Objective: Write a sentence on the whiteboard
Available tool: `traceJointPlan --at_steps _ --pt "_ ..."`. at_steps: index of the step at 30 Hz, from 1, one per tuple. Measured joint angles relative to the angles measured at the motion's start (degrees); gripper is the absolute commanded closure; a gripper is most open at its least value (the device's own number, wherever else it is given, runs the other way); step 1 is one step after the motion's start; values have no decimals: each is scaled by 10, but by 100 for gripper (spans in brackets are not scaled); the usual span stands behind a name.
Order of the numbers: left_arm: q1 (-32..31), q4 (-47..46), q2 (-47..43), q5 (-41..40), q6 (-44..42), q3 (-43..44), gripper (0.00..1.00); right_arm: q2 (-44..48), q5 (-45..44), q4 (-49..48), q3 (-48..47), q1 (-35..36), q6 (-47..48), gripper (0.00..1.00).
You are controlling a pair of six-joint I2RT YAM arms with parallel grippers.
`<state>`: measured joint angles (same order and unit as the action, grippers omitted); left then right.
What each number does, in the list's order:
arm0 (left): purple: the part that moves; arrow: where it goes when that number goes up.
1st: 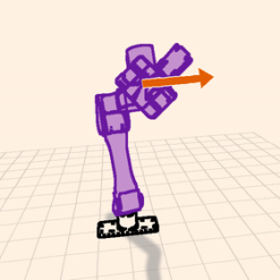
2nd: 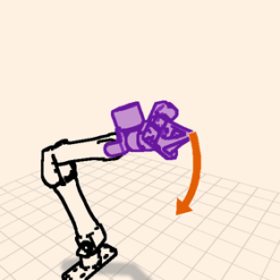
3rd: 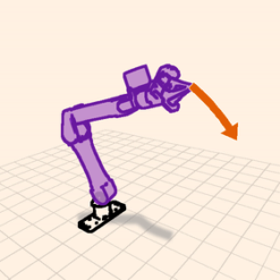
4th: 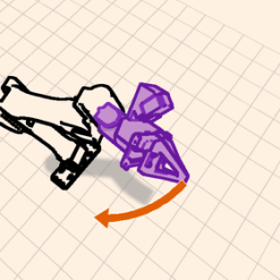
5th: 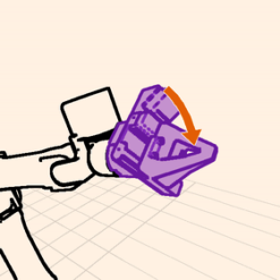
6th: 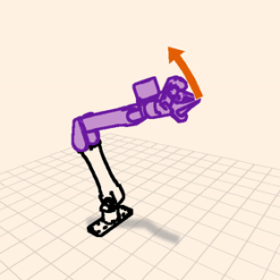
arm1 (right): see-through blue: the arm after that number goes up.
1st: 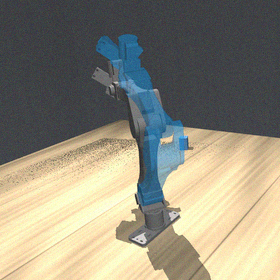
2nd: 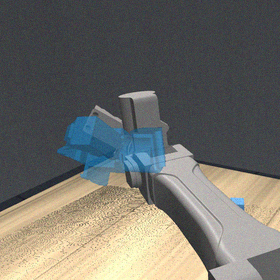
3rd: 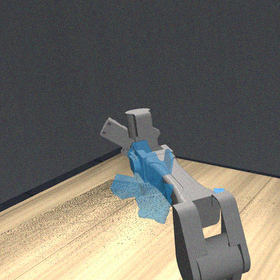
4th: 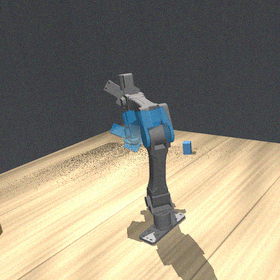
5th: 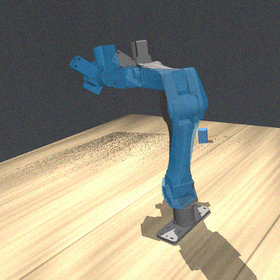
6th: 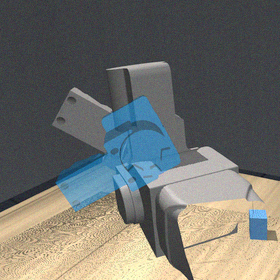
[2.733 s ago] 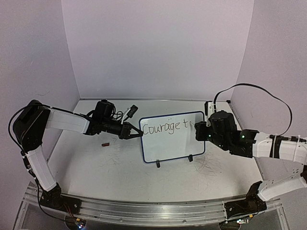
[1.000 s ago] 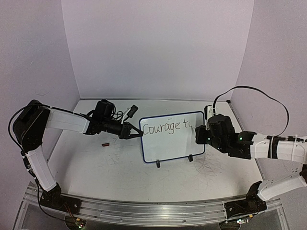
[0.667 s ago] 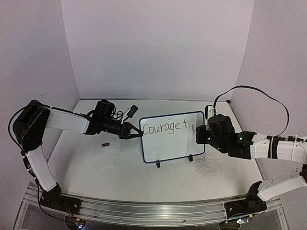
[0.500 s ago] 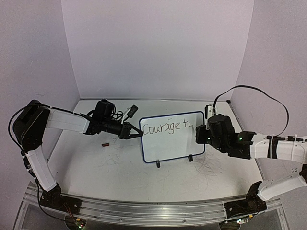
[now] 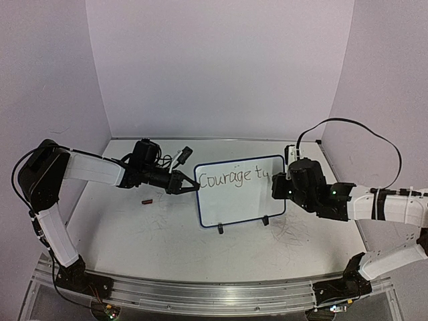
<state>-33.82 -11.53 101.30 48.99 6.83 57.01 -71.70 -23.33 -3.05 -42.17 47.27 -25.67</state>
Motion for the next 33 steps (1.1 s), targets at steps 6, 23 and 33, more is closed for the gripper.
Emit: traceJointPlan --at_steps 6,23,33 --pt "0 0 0 0 0 0 100 -6 0 -3 -8 0 6 100" --pt "0 0 0 0 0 0 100 -14 10 -7 -13 -1 12 100" --pt "-1 0 0 -1 0 0 100 -17 18 -9 -13 -1 12 100"
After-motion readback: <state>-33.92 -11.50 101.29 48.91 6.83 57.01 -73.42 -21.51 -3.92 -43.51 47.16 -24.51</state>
